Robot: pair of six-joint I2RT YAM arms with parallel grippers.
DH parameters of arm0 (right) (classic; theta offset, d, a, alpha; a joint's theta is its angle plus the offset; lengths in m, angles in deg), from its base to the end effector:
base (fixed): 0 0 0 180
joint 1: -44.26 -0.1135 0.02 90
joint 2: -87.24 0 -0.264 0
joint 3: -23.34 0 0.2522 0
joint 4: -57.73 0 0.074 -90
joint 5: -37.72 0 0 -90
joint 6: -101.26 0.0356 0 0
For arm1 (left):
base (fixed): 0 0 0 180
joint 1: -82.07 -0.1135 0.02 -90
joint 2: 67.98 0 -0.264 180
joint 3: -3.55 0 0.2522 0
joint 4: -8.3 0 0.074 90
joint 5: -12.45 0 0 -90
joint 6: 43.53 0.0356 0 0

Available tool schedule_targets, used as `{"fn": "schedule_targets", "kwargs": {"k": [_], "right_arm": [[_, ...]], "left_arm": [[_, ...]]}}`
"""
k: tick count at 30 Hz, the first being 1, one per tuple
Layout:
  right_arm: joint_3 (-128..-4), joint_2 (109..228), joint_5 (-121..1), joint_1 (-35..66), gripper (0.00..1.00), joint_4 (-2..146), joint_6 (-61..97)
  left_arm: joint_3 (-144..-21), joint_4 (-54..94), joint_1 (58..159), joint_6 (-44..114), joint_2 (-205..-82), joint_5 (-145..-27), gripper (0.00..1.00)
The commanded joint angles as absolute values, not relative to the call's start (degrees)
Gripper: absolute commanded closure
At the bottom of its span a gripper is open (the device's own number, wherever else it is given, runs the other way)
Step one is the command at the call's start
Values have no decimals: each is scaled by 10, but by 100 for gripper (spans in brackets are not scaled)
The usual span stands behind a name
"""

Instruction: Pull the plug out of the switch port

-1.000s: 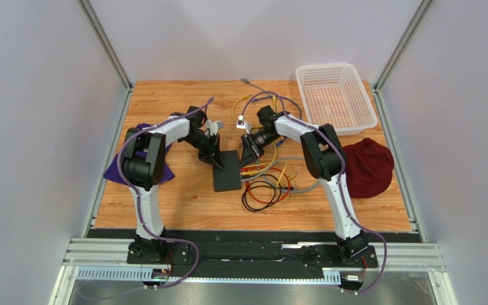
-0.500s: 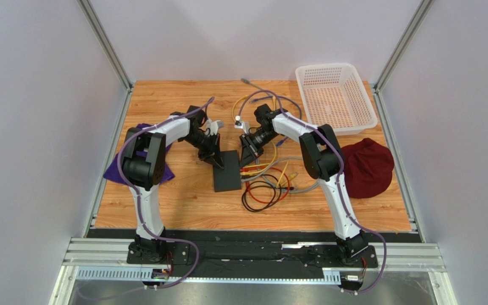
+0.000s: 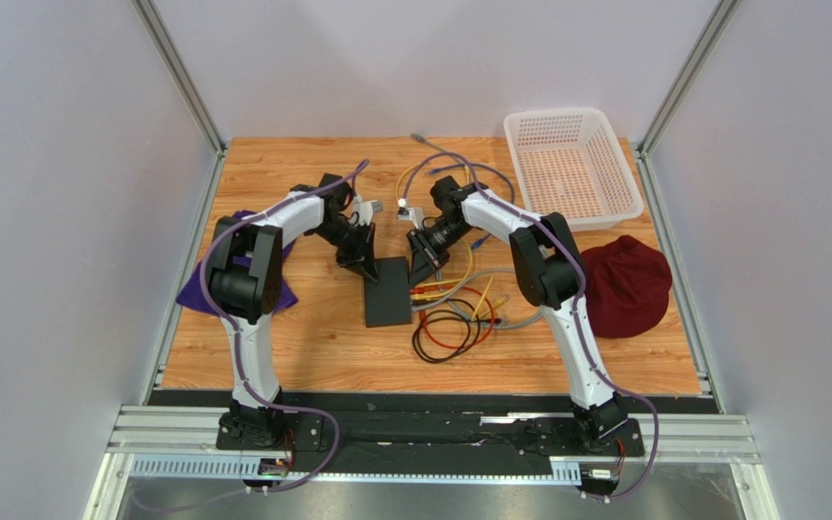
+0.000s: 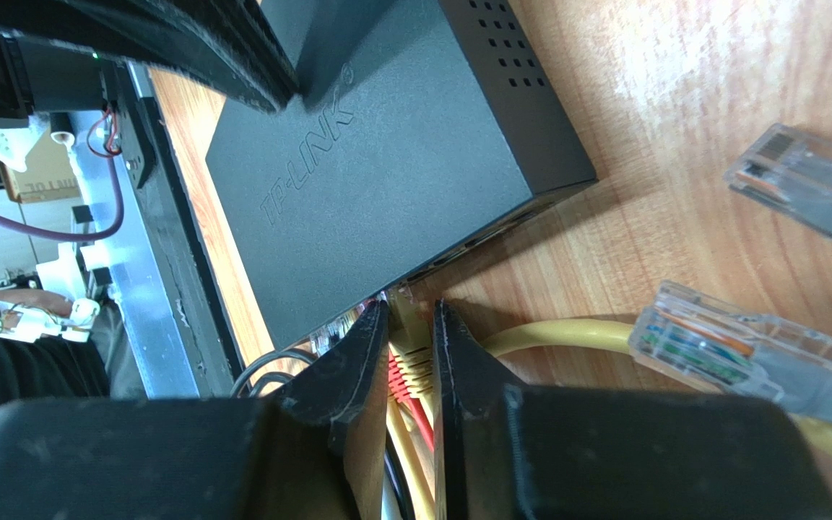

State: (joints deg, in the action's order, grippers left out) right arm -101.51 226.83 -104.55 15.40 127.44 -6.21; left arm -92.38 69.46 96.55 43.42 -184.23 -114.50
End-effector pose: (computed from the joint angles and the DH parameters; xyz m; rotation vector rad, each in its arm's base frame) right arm 0.4017 0.2535 0.1251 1.1695 -2.5629 -1.3886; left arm 0.3708 -0.1178 0.1614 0.3645 2.9097 -1.0013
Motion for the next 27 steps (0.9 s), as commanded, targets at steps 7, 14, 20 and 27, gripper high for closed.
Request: {"fn": "schedule_targets", "kwargs": {"k": [7, 14, 20, 27], "right_arm": [[-1059, 2298, -881, 156, 100, 1359, -141], [-1079, 2268, -809, 163, 100, 1391, -162], [-1050, 2225, -783, 166, 100, 1379, -180], [-1017, 2202, -802, 166, 100, 1353, -163]], "left_arm": [[-971, 716, 962, 498, -1866, -1102, 100], [-996, 730, 962, 504, -1871, -1090, 100], [-992, 738, 962, 502, -1877, -1085, 100], [-1032, 740, 963, 492, -1882, -1090, 100]]}}
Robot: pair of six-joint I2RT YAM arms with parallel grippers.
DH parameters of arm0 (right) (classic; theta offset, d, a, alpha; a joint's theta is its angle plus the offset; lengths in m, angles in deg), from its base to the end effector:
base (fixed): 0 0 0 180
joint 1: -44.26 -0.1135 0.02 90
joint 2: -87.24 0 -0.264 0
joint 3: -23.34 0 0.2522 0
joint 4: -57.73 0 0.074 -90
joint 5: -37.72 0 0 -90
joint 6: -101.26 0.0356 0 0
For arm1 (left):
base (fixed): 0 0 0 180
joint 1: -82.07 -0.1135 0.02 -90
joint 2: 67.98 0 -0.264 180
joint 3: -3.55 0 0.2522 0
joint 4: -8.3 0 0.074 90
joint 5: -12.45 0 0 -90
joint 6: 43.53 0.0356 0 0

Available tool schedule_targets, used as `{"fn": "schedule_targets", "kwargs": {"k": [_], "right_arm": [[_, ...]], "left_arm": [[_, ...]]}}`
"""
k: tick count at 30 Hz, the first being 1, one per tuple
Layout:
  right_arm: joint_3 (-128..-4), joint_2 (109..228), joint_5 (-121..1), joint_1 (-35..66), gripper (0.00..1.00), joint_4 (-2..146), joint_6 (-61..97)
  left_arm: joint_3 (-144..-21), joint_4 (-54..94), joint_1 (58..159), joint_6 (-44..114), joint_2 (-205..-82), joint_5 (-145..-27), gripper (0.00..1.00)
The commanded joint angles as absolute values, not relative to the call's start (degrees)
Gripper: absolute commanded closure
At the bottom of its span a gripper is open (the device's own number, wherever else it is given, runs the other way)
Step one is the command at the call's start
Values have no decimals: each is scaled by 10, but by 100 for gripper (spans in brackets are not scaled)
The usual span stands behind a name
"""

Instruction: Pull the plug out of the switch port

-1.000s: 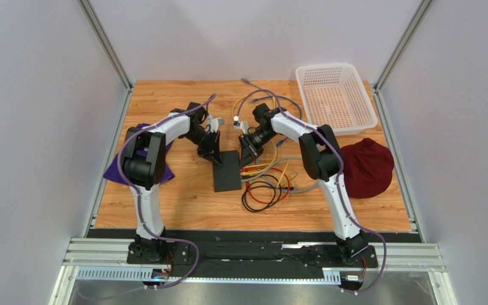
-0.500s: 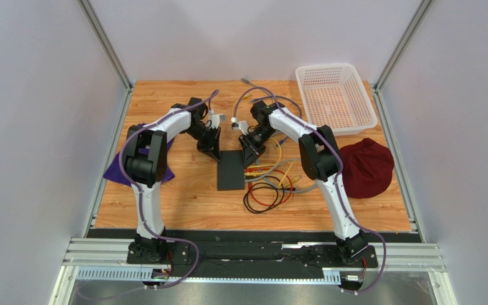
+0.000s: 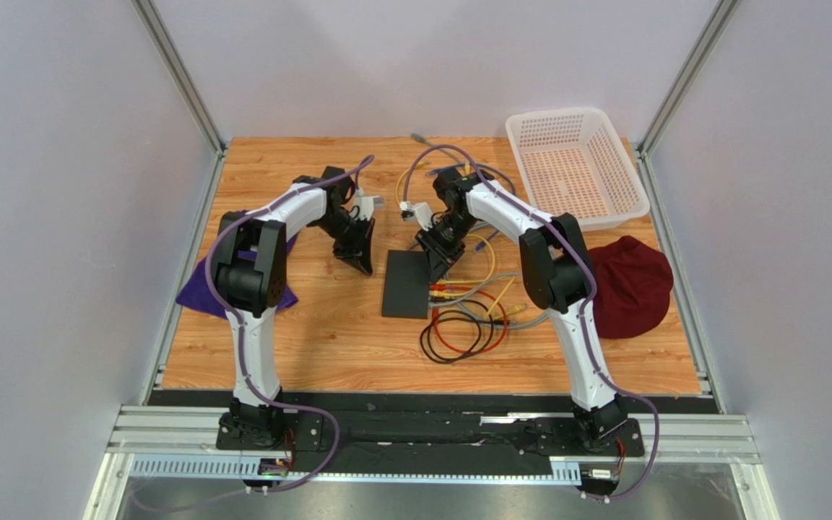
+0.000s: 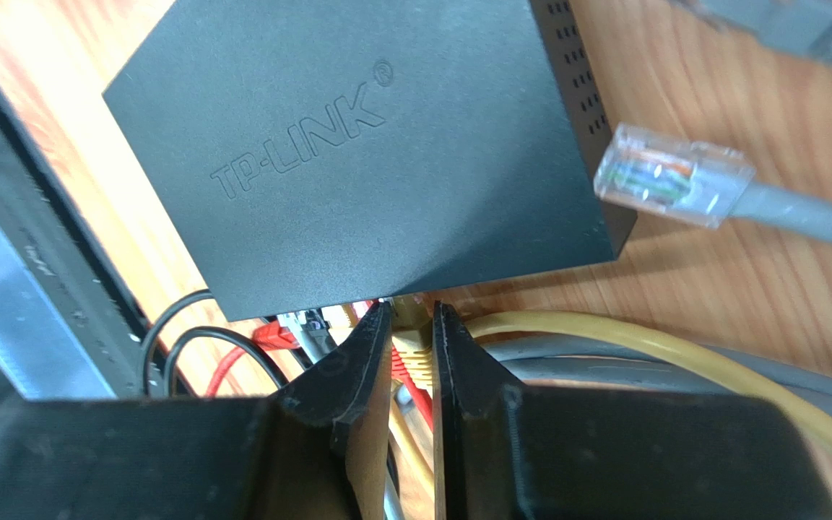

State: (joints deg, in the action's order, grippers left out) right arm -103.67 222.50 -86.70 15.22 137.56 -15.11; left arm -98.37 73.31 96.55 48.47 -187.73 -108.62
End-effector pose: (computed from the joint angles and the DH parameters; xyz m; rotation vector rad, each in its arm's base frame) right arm 0.3929 0.2412 0.1598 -1.4007 2.6340 0.9250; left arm 0.3867 -0.1188 0.1618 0.4757 2.9252 -0.8390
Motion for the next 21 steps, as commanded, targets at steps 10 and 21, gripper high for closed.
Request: {"fn": "schedule_targets", "kwargs": {"k": [10, 21], "right_arm": [[-1017, 2232, -872, 163, 100, 1314, -84], [-1055, 2263, -911, 131, 100, 1301, -58]], "left_arm": [[-1004, 664, 962, 400, -1836, -1303, 98], [-966, 661, 981, 397, -1904, -1235, 100]]}}
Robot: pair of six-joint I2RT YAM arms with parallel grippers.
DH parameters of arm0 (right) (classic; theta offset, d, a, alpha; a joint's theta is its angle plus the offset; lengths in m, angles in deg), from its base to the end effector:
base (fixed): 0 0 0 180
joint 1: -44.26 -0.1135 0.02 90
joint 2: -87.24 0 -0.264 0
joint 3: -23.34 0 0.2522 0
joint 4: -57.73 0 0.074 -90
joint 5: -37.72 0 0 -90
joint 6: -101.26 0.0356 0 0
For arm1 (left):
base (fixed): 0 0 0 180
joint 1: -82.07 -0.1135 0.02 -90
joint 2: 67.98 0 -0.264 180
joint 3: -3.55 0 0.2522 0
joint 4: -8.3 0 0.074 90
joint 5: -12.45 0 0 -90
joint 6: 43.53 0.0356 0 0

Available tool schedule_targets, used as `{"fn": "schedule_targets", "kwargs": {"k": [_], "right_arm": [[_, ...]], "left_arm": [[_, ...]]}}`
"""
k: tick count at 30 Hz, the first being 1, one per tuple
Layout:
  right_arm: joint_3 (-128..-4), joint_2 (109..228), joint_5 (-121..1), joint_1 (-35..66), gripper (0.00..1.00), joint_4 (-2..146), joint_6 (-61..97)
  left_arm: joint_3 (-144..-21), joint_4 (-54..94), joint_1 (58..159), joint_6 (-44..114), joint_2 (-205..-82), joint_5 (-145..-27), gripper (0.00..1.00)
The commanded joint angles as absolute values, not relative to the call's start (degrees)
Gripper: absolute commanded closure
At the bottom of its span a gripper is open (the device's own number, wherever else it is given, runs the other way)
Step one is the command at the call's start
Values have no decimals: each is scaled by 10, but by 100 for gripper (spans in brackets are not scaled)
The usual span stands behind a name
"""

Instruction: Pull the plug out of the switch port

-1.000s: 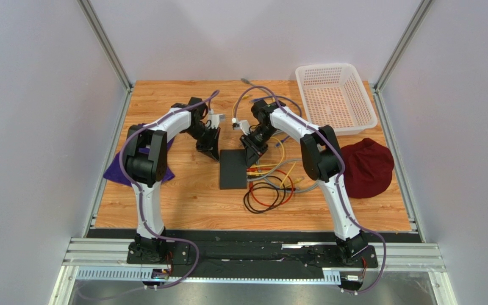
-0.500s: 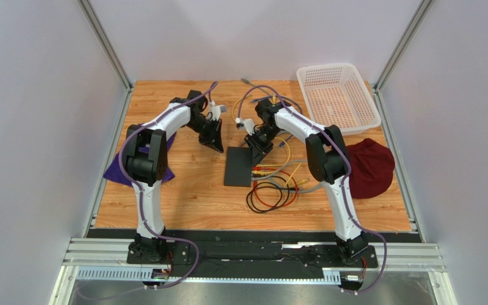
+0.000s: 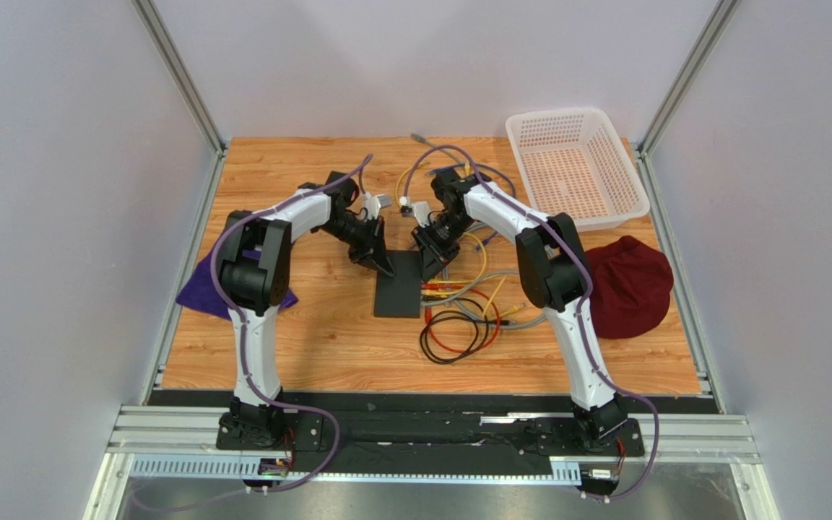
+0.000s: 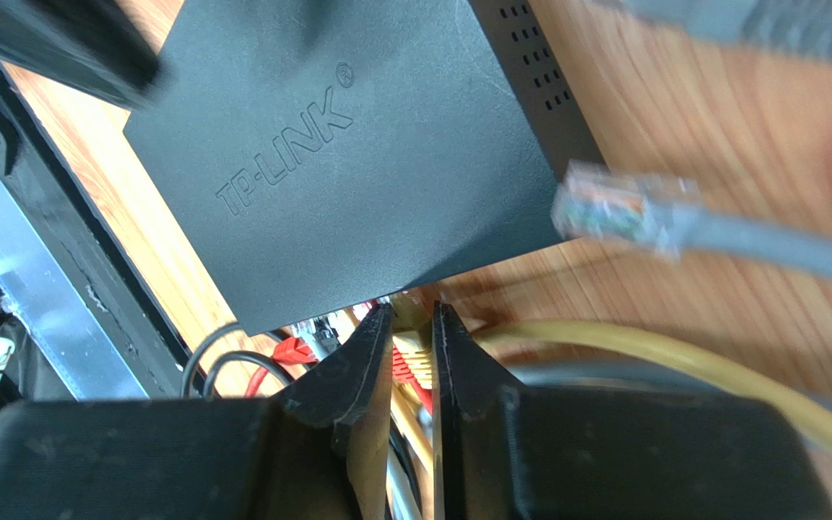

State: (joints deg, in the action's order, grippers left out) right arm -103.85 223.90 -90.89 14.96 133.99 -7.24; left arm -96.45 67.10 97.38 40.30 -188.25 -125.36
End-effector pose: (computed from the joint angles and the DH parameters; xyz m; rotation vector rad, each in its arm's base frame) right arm 0.3976 0.2486 0.1517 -1.2327 2.6865 1.0411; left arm 0.3868 -0.1332 0.1580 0.3464 2.8217 -1.2875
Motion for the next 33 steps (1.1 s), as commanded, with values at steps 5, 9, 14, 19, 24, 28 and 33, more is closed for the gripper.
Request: {"fn": "schedule_targets", "kwargs": {"k": [5, 9, 14, 19, 24, 28, 33], "right_arm": [[-1057, 2275, -886, 131, 100, 1305, -54], [-1044, 2268, -783, 130, 100, 1301, -47], [-1017, 2248, -739, 132, 100, 1295, -10], [-985, 2214, -901, 141, 100, 1299, 28], [-988, 2220, -863, 150, 100, 1317, -9], [-1020, 2229, -821, 161, 100, 1356, -54], [-1013, 2191, -773, 164, 100, 1361, -98]], "left_arm": [[-978, 677, 985, 379, -1927, -1159, 100], [-978, 688, 990, 366, -1935, -1102, 100], [-979, 692, 996, 360, -1939, -1100, 100], [-979, 693, 996, 358, -1940, -1100, 100], [-980, 694, 997, 364, -1941, -1100, 100], [-979, 700, 998, 375, -1937, -1088, 100], [-980, 697, 998, 379, -1934, -1089, 100]]}}
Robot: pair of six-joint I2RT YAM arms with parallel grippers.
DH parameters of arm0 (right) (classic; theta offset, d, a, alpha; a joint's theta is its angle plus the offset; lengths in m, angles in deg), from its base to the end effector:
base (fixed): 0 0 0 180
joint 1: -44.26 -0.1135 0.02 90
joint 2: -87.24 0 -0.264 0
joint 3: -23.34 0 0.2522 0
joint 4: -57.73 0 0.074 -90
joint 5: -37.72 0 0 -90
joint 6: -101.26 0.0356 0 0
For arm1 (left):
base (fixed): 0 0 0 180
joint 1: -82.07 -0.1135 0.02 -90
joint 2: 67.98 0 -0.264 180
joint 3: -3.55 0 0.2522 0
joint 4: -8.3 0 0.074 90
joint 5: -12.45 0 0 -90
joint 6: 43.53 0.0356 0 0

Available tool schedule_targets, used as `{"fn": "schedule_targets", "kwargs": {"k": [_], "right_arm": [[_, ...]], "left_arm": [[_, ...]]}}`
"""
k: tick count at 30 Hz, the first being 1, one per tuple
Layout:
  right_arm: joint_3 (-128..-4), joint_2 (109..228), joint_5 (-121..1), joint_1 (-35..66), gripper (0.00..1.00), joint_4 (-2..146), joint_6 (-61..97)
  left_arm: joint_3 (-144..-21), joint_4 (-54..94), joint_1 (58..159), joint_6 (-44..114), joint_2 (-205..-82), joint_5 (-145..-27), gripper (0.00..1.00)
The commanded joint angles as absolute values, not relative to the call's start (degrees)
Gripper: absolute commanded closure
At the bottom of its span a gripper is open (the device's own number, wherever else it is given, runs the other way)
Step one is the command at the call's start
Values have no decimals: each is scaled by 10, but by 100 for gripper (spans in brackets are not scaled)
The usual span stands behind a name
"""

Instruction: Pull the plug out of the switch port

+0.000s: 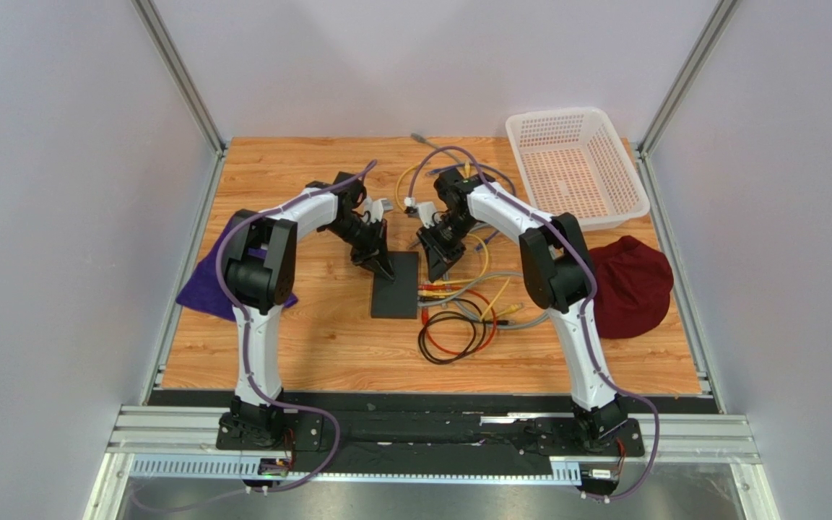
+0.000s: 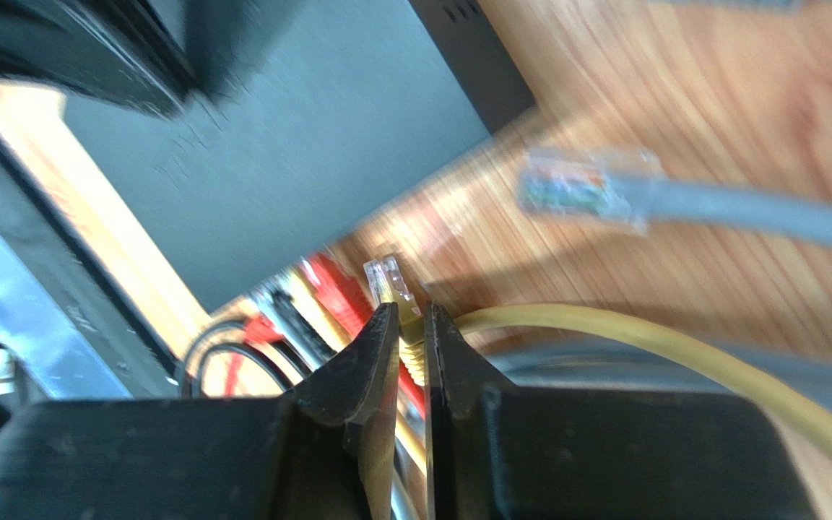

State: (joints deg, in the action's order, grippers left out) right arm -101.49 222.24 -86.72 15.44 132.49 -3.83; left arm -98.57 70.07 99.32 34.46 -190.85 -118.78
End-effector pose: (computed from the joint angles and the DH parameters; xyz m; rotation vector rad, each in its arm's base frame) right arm 0.3969 0.2413 0.1527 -1.1541 2.7535 0.9344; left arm 0.3867 -0.1447 0.1460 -0.2024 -2.8738 1.0958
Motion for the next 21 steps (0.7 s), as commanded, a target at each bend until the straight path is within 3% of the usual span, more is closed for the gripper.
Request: {"fn": "schedule_targets", "kwargs": {"k": [1, 6, 7, 9, 11, 15, 16, 19, 21], "right_arm": [[-1006, 2181, -764, 162, 100, 1351, -104], [-975, 2131, -801, 170, 100, 1334, -121], [-972, 2124, -819, 174, 96, 1323, -106], [-968, 2102, -866, 183, 70, 1308, -91], [-968, 2063, -884, 193, 65, 1299, -87], [-931, 1968, -878, 230, 42, 1281, -94], [-923, 1952, -867, 236, 41, 1286, -95], [-909, 1901, -843, 251, 38, 1370, -129], [-892, 1878, -824, 253, 39, 1419, -157]], "left_arm": [[-983, 699, 999, 380, -1934, -1088, 100], [-992, 703, 998, 388, -1930, -1091, 100], [-993, 703, 998, 390, -1927, -1095, 100], [-998, 705, 998, 391, -1921, -1101, 100], [-1003, 708, 998, 394, -1915, -1105, 100], [-1009, 710, 998, 404, -1899, -1106, 100], [-1010, 711, 998, 405, -1897, -1107, 100], [-1013, 712, 998, 406, -1891, -1116, 66], [-1014, 710, 998, 401, -1887, -1115, 56]]}}
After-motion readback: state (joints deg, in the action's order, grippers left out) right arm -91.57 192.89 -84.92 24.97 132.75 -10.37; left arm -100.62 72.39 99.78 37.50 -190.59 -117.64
